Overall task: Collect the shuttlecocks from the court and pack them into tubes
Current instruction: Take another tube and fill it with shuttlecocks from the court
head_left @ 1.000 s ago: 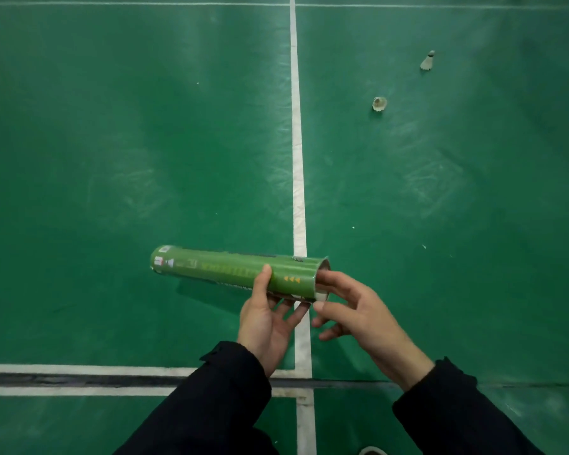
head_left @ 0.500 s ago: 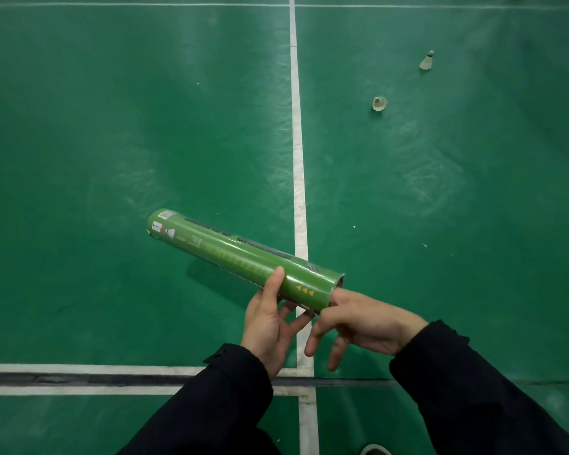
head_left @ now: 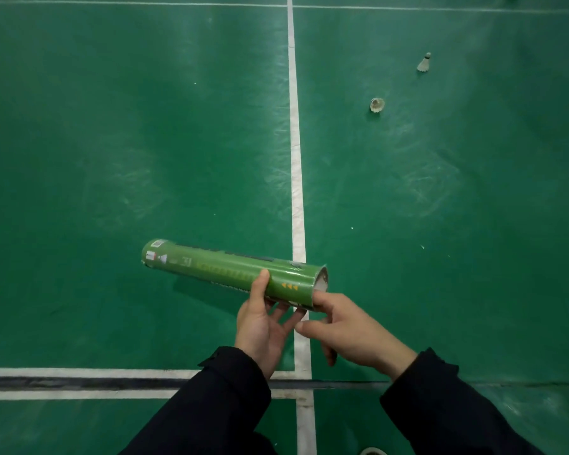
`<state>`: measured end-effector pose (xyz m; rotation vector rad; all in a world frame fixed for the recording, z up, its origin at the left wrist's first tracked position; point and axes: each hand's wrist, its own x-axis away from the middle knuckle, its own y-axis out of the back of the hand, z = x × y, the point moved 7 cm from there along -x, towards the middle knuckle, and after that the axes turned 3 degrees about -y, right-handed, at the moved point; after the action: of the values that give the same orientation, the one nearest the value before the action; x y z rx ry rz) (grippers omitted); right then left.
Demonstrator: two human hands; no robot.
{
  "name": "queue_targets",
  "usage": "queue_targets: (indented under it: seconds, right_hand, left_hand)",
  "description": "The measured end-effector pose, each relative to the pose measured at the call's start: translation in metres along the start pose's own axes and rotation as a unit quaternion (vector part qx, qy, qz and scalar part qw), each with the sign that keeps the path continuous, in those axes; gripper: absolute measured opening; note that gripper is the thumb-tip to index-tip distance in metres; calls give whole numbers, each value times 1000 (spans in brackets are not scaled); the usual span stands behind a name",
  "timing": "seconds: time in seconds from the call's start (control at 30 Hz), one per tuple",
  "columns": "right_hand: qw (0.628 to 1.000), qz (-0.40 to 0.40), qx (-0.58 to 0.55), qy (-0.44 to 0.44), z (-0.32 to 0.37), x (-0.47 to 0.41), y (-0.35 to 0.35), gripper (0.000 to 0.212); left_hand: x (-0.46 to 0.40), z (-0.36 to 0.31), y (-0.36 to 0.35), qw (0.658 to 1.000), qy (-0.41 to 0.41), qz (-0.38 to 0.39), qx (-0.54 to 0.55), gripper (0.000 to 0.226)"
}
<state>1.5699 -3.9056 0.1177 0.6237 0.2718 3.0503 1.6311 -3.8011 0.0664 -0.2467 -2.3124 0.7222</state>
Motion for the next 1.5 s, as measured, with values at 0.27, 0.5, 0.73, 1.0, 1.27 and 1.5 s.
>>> queue_targets:
  seconds: [0.27,0.5,0.73,1.0,1.27,1.5]
  right_hand:
    - [975,167,-94,-116,12,-1,0,32]
    - [930,118,-345,-57,-2,7,24,51]
    - [942,-135,-304,-37,62,53,126,44]
    - [954,-206,-211,-44,267,140,271,19]
    - [961,-264,-54,-59,417,161,397,24]
    - [952,-263,-113,-112,462,87,476,23]
  left_hand:
    - [6,0,-6,997,-11,33,-75,53]
    - [-10,2,-25,998,20,44,-31,59]
    - [9,-23,-129,997,77,13,-10,51]
    - [105,-103,-364,978,177,61,-97,54]
    - [130,-191,-537,972,169,58,-152,43]
    - [62,-242,-622,975,155,43,-151,61]
